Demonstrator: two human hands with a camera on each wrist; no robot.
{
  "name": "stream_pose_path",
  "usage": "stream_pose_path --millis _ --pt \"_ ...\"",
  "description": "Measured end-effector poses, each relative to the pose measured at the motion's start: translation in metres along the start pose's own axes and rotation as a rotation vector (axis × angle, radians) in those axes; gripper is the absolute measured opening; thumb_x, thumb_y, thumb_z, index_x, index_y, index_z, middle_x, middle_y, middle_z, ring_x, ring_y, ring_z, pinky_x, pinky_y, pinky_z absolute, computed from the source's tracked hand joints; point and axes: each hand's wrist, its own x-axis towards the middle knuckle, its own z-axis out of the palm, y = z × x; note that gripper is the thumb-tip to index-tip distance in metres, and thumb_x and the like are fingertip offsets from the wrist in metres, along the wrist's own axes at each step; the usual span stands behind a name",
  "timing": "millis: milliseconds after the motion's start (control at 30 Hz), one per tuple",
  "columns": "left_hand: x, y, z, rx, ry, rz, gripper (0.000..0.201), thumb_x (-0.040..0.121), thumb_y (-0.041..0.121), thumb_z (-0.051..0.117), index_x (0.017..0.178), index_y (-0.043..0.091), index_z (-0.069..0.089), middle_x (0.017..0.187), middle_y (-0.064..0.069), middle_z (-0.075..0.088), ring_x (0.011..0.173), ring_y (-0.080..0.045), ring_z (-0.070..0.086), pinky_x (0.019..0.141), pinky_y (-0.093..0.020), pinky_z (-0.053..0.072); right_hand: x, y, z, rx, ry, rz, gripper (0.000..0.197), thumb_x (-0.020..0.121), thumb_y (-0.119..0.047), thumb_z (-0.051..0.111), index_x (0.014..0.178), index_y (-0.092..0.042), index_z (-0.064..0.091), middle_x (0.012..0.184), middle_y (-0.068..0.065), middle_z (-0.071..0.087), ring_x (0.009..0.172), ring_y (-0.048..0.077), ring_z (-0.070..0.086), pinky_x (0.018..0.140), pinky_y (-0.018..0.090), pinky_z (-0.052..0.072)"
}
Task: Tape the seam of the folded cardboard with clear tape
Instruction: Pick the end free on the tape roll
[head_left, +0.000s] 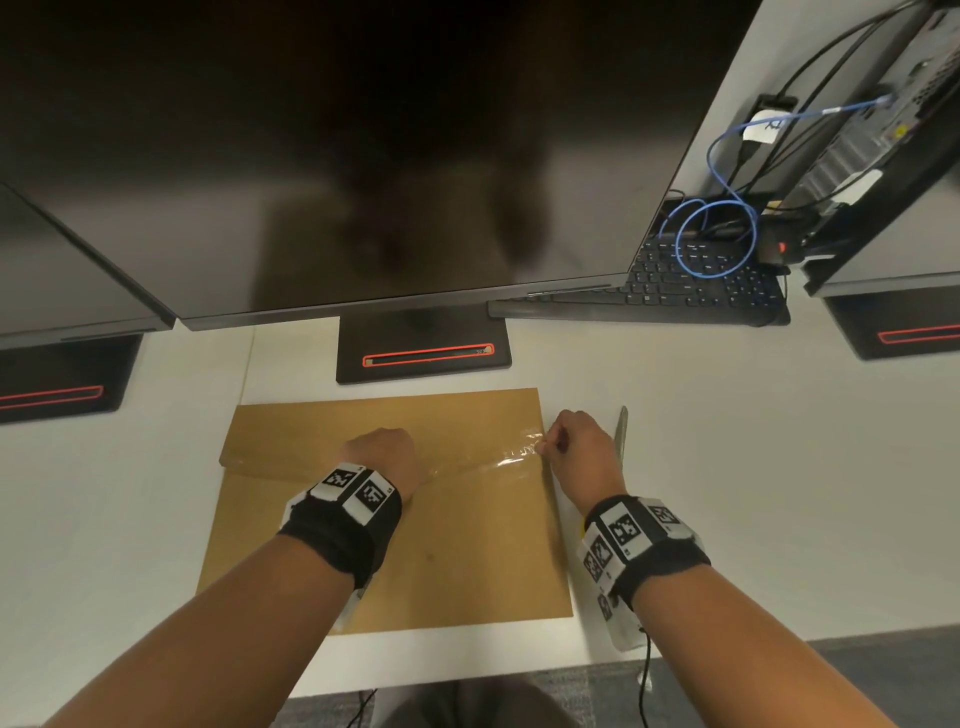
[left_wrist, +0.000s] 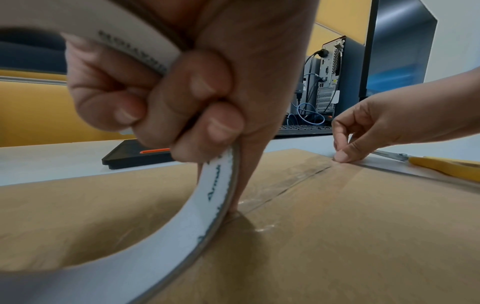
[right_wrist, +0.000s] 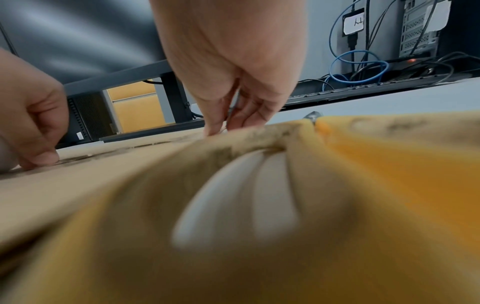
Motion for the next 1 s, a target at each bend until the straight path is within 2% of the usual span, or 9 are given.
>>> stream_pose_path --millis 67,200,367,467,567,633,733,833,1000 --pt "0.001 0.0 0.0 -0.008 -0.002 -0.005 0.023 0.091 0.018 0.044 0.102 0.007 0.061 0.108 -0.008 0.064 0.079 -0.022 0.054 0.072 -0.028 0.043 0.004 0.0 -0.002 0.012 0.004 0.049 0.021 0.083 -0.014 0.07 0.077 -0.012 0.049 0.08 0.002 0.051 0.068 0.017 0.049 0.064 0.028 0.04" --pt "0.002 -0.001 0.002 0.003 0.005 -0.012 0.024 0.09 0.017 0.044 0.105 0.007 0.062 0.11 -0.008 0.065 0.096 -0.025 0.063 0.075 -0.029 0.045 0.012 -0.002 -0.01 0.02 -0.083 0.165 0.025 0.08 -0.015 0.073 0.074 -0.014 0.049 0.073 -0.001 0.052 0.067 0.015 0.048 0.056 0.02 0.033" --pt "0.006 -0.002 0.005 0.002 -0.013 -0.015 0.022 0.088 0.012 0.048 0.104 0.009 0.063 0.11 -0.006 0.065 0.098 -0.024 0.064 0.081 -0.031 0.048 0.01 -0.016 -0.022 -0.071 0.0 0.122 0.004 0.089 -0.008 0.057 0.085 -0.009 0.059 0.087 0.006 0.06 0.078 0.018 0.052 0.067 0.026 0.022" --pt "0.008 -0.002 0.005 -0.011 0.0 0.006 0.025 0.089 0.015 0.049 0.109 0.008 0.062 0.113 -0.006 0.065 0.102 -0.024 0.063 0.082 -0.03 0.048 0.001 -0.046 -0.009 0.033 0.014 -0.063 0.007 0.088 -0.01 0.055 0.084 -0.012 0.061 0.083 0.004 0.057 0.072 0.017 0.052 0.061 0.022 0.033" --pt "0.008 -0.004 0.006 -0.008 0.031 0.015 0.025 0.09 0.013 0.048 0.11 0.007 0.062 0.116 -0.008 0.064 0.105 -0.025 0.063 0.083 -0.03 0.048 -0.011 -0.08 0.02 0.048 -0.31 -0.206 0.017 0.091 -0.009 0.055 0.079 -0.019 0.06 0.078 -0.007 0.058 0.069 0.003 0.052 0.059 0.007 0.035" --pt "0.008 -0.005 0.009 0.0 0.067 0.025 0.024 0.09 0.011 0.047 0.109 0.008 0.063 0.115 -0.008 0.065 0.104 -0.025 0.063 0.079 -0.029 0.047 -0.015 -0.088 0.042 0.02 -0.447 -0.203 0.019 0.093 -0.006 0.053 0.082 -0.017 0.064 0.08 -0.009 0.058 0.071 0.001 0.052 0.065 0.009 0.037" --pt "0.007 -0.006 0.012 -0.005 0.094 0.041 0.022 0.091 0.013 0.049 0.107 0.009 0.063 0.113 -0.007 0.066 0.103 -0.024 0.064 0.074 -0.028 0.044 -0.017 -0.084 0.063 -0.028 -0.453 -0.176 0.02 0.091 -0.005 0.053 0.085 -0.012 0.07 0.078 -0.009 0.061 0.075 0.009 0.056 0.077 0.024 0.047" --pt "0.009 -0.012 0.014 -0.064 0.083 0.037 0.02 0.091 0.02 0.052 0.105 0.01 0.063 0.111 -0.007 0.066 0.102 -0.025 0.064 0.074 -0.029 0.044 -0.016 -0.078 0.07 -0.014 -0.434 -0.158 0.017 0.088 -0.006 0.056 0.083 -0.01 0.072 0.069 -0.016 0.058 0.069 0.004 0.055 0.076 0.022 0.046" --pt "0.01 -0.046 0.016 -0.312 0.001 0.106 0.043 0.089 0.049 0.045 0.087 0.01 0.063 0.089 -0.01 0.07 0.079 -0.025 0.065 0.066 -0.029 0.045 -0.015 -0.079 0.075 0.001 -0.393 -0.092 0.008 0.084 -0.016 0.065 0.078 -0.013 0.069 0.08 -0.003 0.067 0.077 0.014 0.06 0.079 0.029 0.053"
